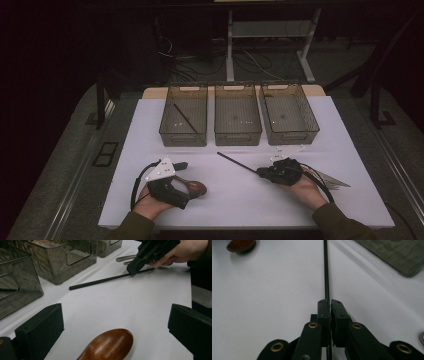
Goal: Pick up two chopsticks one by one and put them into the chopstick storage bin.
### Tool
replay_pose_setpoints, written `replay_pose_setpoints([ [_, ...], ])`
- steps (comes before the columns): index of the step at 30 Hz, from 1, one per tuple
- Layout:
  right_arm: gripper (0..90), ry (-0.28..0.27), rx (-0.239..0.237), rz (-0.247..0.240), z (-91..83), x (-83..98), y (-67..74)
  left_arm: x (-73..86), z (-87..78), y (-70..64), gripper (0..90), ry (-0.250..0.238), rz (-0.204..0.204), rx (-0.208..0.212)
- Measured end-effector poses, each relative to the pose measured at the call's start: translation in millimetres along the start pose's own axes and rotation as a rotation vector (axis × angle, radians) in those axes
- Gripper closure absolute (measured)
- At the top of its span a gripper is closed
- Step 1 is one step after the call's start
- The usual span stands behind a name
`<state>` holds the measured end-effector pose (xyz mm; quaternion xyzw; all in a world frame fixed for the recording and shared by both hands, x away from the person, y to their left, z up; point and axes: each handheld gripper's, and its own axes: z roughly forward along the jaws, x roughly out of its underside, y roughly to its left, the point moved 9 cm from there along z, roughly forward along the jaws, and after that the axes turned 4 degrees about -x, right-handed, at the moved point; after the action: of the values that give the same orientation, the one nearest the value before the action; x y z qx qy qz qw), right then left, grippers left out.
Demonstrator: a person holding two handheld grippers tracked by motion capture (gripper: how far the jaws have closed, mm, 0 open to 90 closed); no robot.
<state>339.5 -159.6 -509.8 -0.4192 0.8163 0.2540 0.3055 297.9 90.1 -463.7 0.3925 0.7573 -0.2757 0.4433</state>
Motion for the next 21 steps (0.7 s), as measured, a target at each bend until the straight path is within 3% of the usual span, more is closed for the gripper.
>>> replay_pose_setpoints([
  [21,85.2,-0.138,-0.009,0.034,-33.5,-22.4,-0.6,-0.1,0.4,-0.3,0.0,0.0,-0.001,0.0],
])
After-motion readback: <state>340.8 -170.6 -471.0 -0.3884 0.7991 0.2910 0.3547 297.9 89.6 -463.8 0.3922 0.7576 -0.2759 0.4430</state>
